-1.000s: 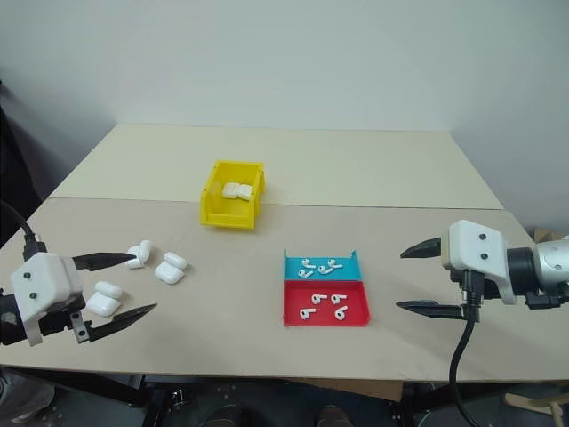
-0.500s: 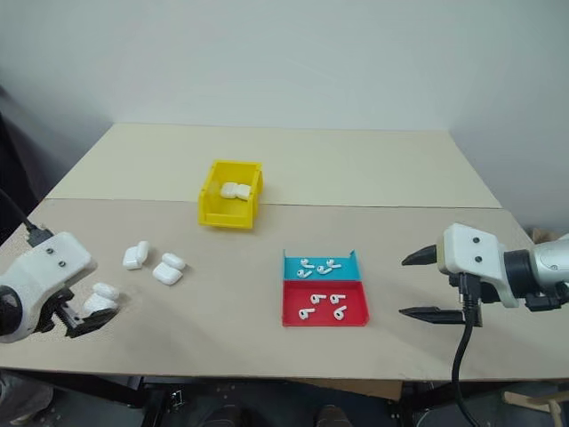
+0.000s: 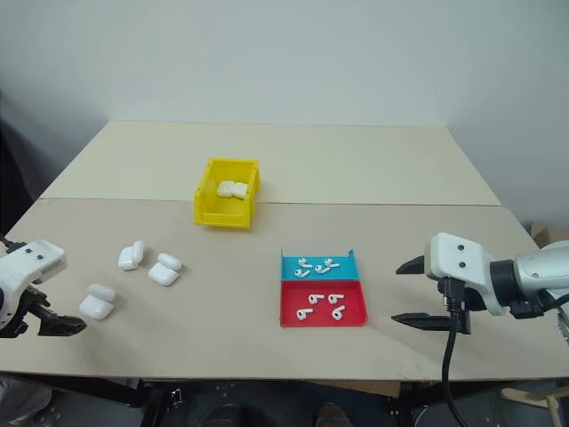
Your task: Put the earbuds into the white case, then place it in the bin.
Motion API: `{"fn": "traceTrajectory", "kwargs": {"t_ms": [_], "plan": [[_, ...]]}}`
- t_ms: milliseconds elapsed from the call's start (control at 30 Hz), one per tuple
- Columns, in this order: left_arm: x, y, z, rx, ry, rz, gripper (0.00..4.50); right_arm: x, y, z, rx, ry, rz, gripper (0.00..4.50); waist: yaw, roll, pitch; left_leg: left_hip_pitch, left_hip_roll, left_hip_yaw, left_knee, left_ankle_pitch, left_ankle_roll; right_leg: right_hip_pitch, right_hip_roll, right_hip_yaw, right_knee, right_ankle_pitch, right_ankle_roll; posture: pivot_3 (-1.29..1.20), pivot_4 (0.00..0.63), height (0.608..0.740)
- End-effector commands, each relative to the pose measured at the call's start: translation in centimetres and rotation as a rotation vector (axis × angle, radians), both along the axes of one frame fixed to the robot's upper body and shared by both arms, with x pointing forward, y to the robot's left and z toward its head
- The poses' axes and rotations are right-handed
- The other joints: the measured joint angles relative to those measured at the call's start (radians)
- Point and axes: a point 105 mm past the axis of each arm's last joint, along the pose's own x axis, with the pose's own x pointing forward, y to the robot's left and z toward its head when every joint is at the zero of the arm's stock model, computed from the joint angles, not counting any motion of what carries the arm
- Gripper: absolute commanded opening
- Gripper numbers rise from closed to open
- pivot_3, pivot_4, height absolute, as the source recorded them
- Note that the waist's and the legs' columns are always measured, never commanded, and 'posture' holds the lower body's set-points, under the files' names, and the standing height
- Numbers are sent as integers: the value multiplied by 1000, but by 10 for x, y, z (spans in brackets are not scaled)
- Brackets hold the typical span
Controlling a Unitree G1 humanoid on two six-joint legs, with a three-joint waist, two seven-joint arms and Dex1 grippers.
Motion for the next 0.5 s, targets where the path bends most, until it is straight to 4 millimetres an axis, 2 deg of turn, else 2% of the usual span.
{"fn": "traceTrajectory", "kwargs": {"t_ms": [33,200,500], "plan": [[12,7,-3,45,-18,-30,4500,-1,1,6,-8,-23,0,4471,4,0,0,0,0,0,0,0,0,0,0,0,0,0,0,0,150,740],[23,3,-15,35,13,-70,4500,0,-2,8,-14,-24,-25,4471,12,0,0,-1,0,0,0,0,0,-1,0,0,0,0,0,0,150,740],[41,-2,-21,12,19,-84,4500,-2,-4,8,-21,-15,-38,4471,14,0,0,-2,0,0,1,0,0,0,0,0,0,0,1,0,150,740]]}}
